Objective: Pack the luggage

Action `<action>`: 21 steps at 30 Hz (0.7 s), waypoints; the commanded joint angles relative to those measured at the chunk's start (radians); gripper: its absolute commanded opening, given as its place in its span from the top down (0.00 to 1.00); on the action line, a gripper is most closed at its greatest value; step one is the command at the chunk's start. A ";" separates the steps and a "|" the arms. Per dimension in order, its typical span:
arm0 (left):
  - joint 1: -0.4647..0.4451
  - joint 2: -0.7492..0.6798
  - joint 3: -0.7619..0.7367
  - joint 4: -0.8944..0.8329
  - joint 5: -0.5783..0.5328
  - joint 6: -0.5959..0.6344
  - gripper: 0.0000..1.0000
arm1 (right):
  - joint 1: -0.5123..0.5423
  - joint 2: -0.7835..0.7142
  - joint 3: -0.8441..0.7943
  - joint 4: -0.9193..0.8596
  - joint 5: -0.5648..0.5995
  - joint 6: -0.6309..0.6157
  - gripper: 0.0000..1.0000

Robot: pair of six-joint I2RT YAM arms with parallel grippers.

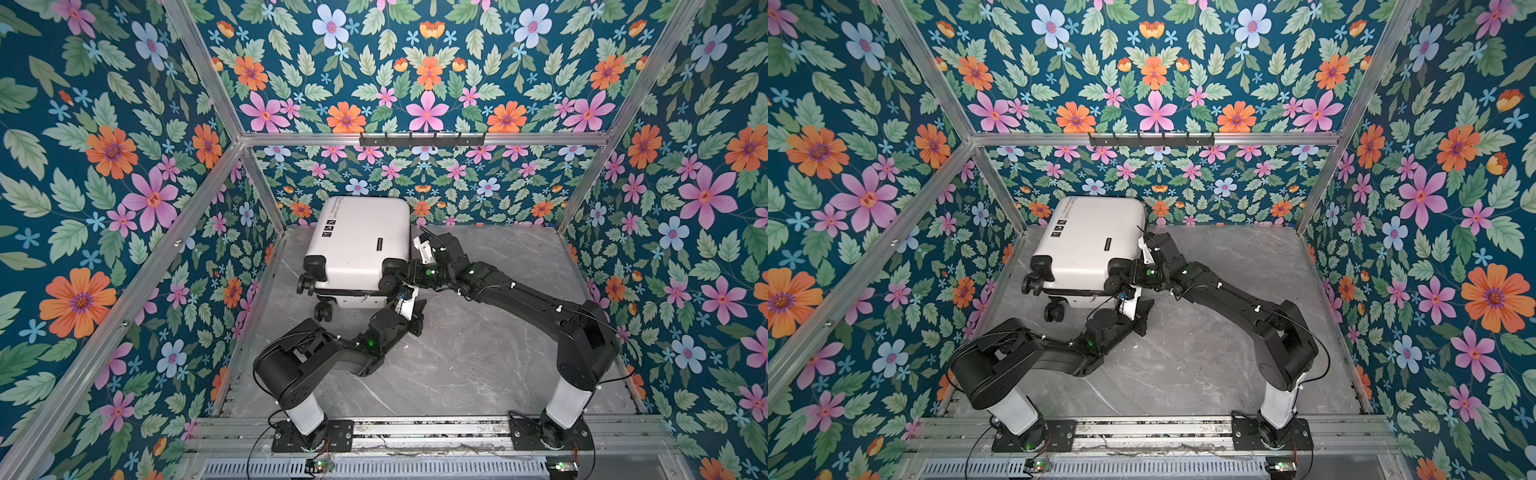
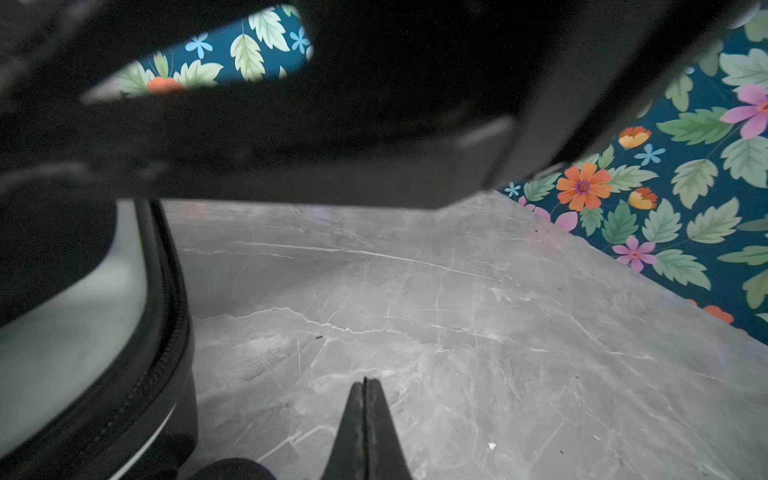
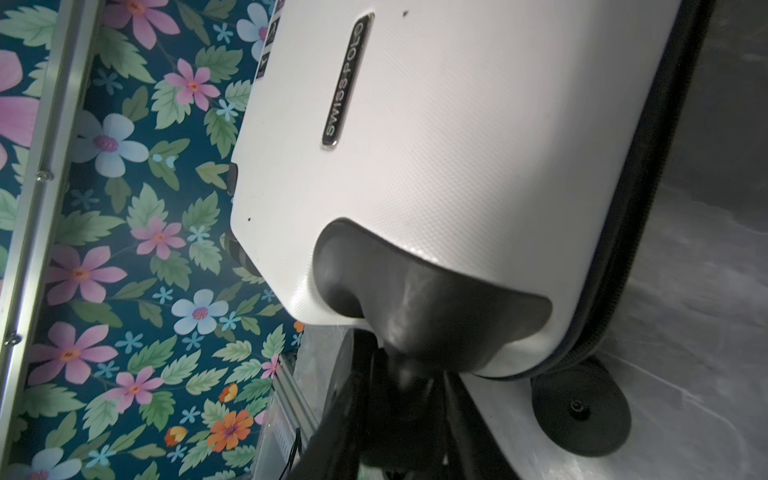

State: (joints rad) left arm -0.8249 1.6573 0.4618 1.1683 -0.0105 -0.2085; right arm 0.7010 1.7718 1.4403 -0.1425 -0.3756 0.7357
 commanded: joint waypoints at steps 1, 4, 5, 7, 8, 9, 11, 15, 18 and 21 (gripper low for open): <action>0.002 -0.045 -0.051 0.114 -0.057 -0.023 1.00 | -0.010 -0.019 0.001 -0.082 -0.080 -0.050 0.67; 0.003 -0.110 -0.117 0.115 -0.130 -0.039 1.00 | -0.056 -0.057 -0.002 -0.100 -0.070 -0.050 0.56; 0.002 -0.137 -0.138 0.113 -0.151 -0.043 1.00 | -0.071 -0.073 -0.004 -0.104 -0.062 -0.051 0.50; 0.001 -0.191 -0.166 0.085 -0.176 -0.050 1.00 | -0.099 -0.097 -0.001 -0.116 -0.047 -0.056 0.40; 0.001 -0.224 -0.173 0.049 -0.185 -0.052 1.00 | -0.115 -0.104 0.002 -0.118 -0.040 -0.061 0.36; 0.001 -0.254 -0.173 0.010 -0.192 -0.056 1.00 | -0.126 -0.105 0.007 -0.121 -0.034 -0.065 0.34; 0.000 -0.333 -0.157 -0.129 -0.203 -0.061 0.91 | -0.146 -0.105 0.025 -0.141 -0.021 -0.080 0.29; -0.005 -0.498 -0.060 -0.530 -0.191 -0.061 0.44 | -0.156 -0.100 0.051 -0.182 -0.007 -0.115 0.27; -0.010 -0.643 -0.002 -0.763 -0.243 -0.056 0.27 | -0.156 -0.094 0.035 -0.168 -0.008 -0.112 0.25; -0.002 -0.758 0.084 -0.995 -0.416 -0.125 0.12 | -0.156 -0.090 0.015 -0.138 -0.016 -0.098 0.24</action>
State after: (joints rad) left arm -0.8356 0.9573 0.4927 0.4713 -0.2462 -0.2859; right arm 0.5457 1.6752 1.4639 -0.2939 -0.3893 0.6437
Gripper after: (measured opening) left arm 0.873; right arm 0.755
